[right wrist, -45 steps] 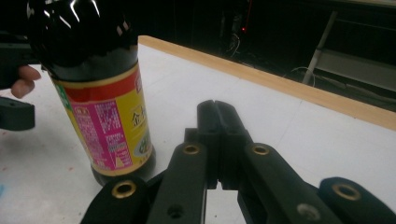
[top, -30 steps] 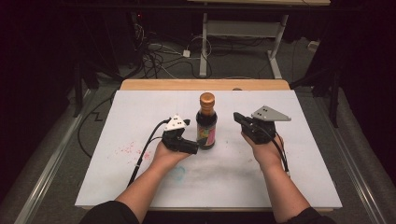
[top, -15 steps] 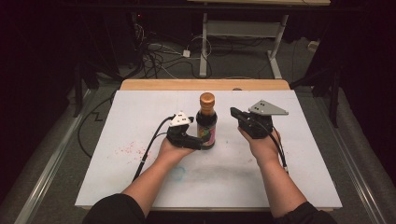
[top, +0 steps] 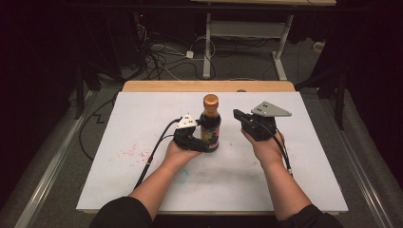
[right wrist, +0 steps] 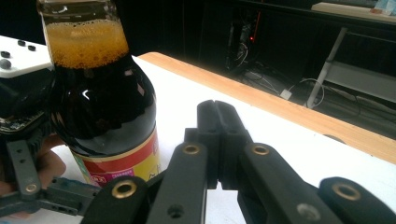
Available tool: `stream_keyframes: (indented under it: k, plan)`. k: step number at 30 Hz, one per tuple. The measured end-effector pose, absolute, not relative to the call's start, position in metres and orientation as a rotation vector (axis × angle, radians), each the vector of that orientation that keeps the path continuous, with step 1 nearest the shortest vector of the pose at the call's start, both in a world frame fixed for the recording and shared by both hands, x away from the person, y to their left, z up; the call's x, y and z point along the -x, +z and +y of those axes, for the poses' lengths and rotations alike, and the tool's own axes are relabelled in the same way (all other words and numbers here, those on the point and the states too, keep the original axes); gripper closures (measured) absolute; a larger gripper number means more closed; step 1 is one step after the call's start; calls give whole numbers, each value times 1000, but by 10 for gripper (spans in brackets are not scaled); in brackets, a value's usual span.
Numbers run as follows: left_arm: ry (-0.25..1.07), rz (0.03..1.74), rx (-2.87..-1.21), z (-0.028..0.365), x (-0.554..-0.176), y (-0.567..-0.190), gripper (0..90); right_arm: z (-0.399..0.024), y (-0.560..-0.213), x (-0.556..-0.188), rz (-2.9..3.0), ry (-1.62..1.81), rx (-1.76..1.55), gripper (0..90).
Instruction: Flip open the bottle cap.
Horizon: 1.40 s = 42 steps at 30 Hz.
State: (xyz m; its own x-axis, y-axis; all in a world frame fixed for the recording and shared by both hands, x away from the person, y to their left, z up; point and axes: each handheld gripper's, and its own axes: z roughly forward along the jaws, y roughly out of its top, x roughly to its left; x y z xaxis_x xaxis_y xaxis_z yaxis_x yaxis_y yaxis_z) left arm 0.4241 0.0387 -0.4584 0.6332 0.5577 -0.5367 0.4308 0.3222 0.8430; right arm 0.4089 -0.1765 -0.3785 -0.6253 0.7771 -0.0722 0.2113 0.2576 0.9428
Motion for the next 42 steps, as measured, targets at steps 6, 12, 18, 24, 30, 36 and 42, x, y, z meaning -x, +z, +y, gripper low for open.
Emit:
stream_keyframes:
  k: [6, 12, 18, 24, 30, 36, 42]
  plan:
    - [122, 950, -1266, 36, -423, -454, 83, -175, -374, -408, 1991, 1376, -878, 900]
    - [88, 930, -1234, 34, -421, -451, 179, -174, -372, -409, 1990, 1379, -876, 900]
    - [100, 904, -1270, 33, -418, -451, 253, -175, -372, -408, 1992, 1380, -878, 900]
    - [182, 787, -1543, 51, -421, -454, 264, -175, -366, -404, 1996, 1373, -861, 900]
    - [104, 908, -1280, 33, -417, -452, 269, -172, -364, -402, 2001, 1384, -848, 900]
    - [107, 906, -1281, 33, -417, -452, 272, -169, -363, -403, 2014, 1403, -849, 900]
    - [187, 801, -1511, 49, -419, -456, 274, -164, -352, -400, 2012, 1416, -828, 900]
